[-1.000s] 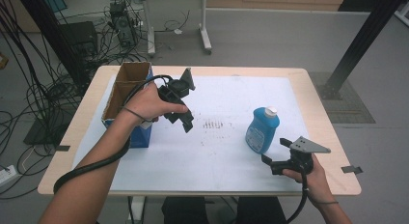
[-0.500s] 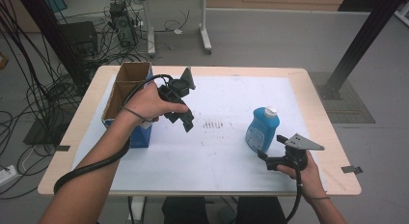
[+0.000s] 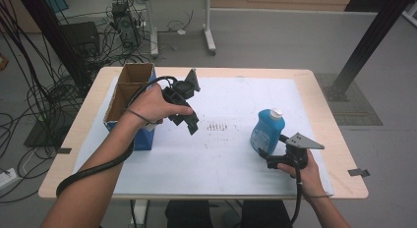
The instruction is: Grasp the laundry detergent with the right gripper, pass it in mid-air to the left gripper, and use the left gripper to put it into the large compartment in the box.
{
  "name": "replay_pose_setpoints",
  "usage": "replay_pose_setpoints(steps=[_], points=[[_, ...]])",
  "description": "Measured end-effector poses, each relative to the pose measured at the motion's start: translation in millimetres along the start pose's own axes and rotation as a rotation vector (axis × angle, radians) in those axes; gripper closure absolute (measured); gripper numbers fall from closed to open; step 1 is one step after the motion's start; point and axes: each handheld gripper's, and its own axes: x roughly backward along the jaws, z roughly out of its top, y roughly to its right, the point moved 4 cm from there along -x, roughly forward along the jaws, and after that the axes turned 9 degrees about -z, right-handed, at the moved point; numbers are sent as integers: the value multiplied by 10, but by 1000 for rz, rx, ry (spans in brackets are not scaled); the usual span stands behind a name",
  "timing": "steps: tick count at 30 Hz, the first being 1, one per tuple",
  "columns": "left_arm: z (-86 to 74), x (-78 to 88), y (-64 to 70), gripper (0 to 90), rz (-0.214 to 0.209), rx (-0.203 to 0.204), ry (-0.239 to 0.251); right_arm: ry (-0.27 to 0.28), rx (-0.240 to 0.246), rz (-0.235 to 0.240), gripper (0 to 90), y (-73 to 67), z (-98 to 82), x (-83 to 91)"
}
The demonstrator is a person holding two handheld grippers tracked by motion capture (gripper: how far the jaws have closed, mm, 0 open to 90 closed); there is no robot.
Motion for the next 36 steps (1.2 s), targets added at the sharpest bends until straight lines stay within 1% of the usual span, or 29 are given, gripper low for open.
replay_pose_setpoints(steps=[7,12,20,29,36], points=[[-3,0,10,107,-8,-3,6,7,0,-14,21,-5,-4,-78],[-2,-2,8,107,-5,-3,4,9,-2,-27,21,-8,-4,-154],[1,-1,10,107,-7,-6,5,12,-4,-34,20,-17,5,-237],[-11,-3,4,107,-7,-5,3,13,-4,-31,21,-39,-3,-273],[-12,0,6,107,-6,-4,3,13,-3,-27,21,-47,-5,-259]])
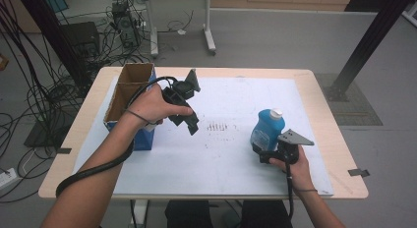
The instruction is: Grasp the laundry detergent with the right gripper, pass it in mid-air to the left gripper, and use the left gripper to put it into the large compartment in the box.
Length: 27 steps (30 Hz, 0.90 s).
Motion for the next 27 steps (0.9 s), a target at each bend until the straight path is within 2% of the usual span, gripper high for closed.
replay_pose_setpoints(steps=[27], points=[[19,-27,9,106,3,-2,-4,0,-9,-3,23,21,-7,14]])
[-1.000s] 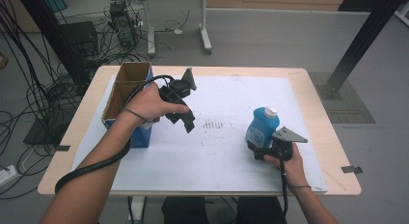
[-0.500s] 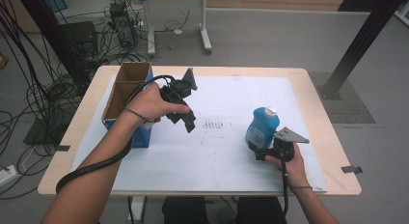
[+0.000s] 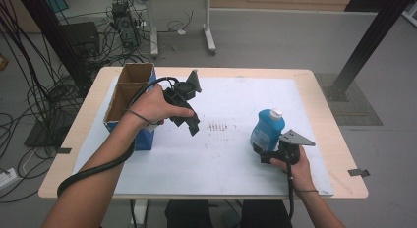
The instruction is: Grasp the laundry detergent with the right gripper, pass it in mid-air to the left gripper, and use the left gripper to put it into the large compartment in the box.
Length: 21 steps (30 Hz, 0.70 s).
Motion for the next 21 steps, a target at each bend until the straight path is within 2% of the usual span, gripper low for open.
replay_pose_setpoints(steps=[21], points=[[6,-1,5,106,-4,-3,0,0,0,2,26,2,-5,0]])
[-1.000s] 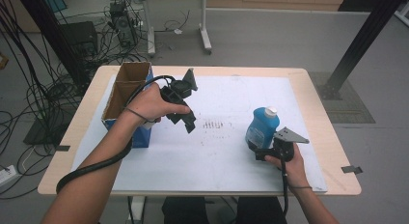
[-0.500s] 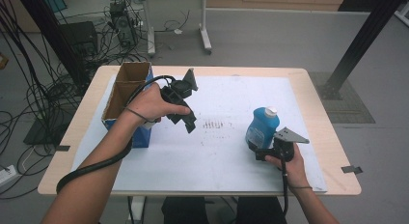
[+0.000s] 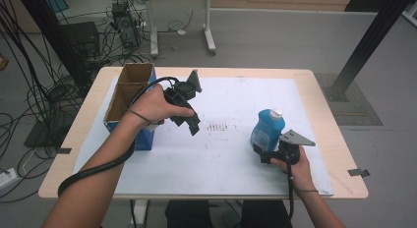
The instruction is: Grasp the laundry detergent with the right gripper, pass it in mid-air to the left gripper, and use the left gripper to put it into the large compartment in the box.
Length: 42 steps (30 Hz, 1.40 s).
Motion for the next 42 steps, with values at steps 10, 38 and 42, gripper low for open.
replay_pose_setpoints(steps=[10,38,42], points=[[-4,-11,8,106,1,-2,-6,0,0,2,26,-10,-6,1],[-7,6,-1,106,-3,0,2,-3,-3,9,29,-44,-4,-26],[-5,1,0,106,-7,0,4,0,-2,4,33,-36,-1,-27]])
